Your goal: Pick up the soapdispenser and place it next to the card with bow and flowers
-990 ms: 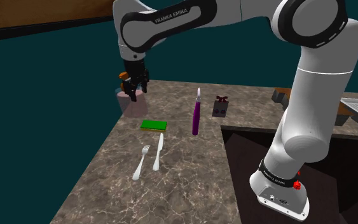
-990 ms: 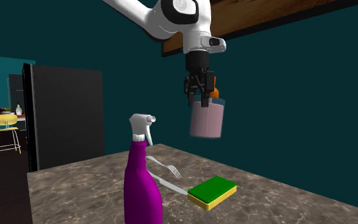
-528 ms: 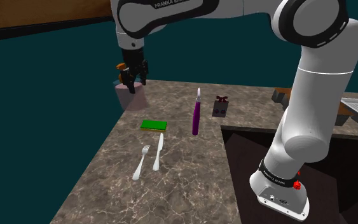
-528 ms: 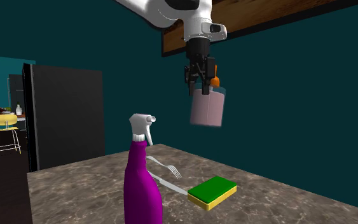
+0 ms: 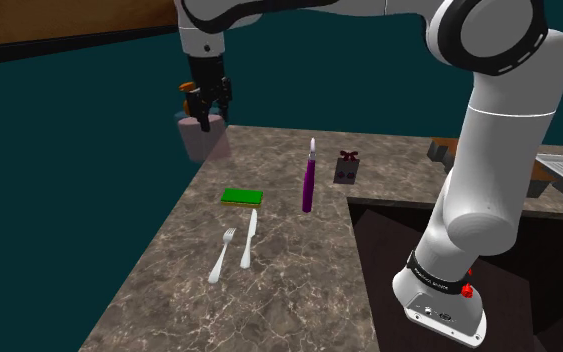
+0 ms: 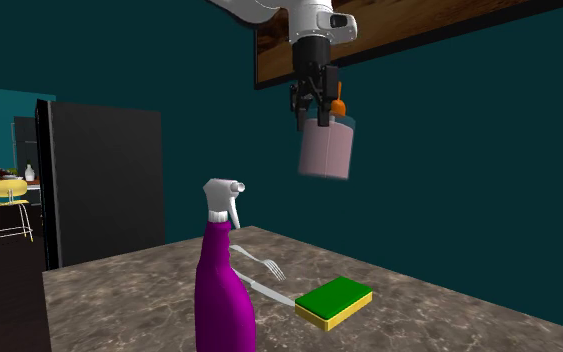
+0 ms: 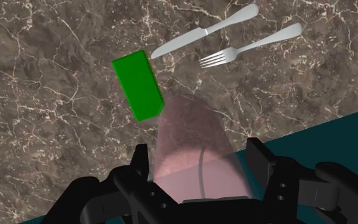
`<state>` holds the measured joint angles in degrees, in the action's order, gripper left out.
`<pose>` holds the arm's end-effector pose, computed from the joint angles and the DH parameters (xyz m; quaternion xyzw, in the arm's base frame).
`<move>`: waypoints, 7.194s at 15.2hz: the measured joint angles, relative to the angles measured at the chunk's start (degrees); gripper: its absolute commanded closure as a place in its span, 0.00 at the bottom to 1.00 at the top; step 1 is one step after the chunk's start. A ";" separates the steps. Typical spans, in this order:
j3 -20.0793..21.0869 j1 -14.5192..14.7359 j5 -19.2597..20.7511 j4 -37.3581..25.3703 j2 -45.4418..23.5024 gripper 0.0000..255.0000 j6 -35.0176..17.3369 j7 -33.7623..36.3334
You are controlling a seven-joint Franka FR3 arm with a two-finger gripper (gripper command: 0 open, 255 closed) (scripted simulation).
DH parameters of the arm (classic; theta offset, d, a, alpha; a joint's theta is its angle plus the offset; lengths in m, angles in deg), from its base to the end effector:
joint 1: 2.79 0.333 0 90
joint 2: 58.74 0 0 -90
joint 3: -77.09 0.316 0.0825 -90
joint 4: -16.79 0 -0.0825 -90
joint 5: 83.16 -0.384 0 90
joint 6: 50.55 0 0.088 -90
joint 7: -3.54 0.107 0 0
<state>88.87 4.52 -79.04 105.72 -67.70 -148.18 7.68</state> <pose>0.5807 0.1847 0.5558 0.9908 0.1336 0.0034 0.0194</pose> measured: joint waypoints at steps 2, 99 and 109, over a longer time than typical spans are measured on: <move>0.01 0.01 -0.02 -1.50 0.02 1.00 1.53 -0.09; -44.32 -24.95 2.18 45.23 16.33 1.00 -32.17 -65.60; -45.22 -24.83 -0.27 47.56 12.38 1.00 -38.49 -67.47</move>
<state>43.65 -20.31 -79.31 153.28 -55.32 -186.67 -59.79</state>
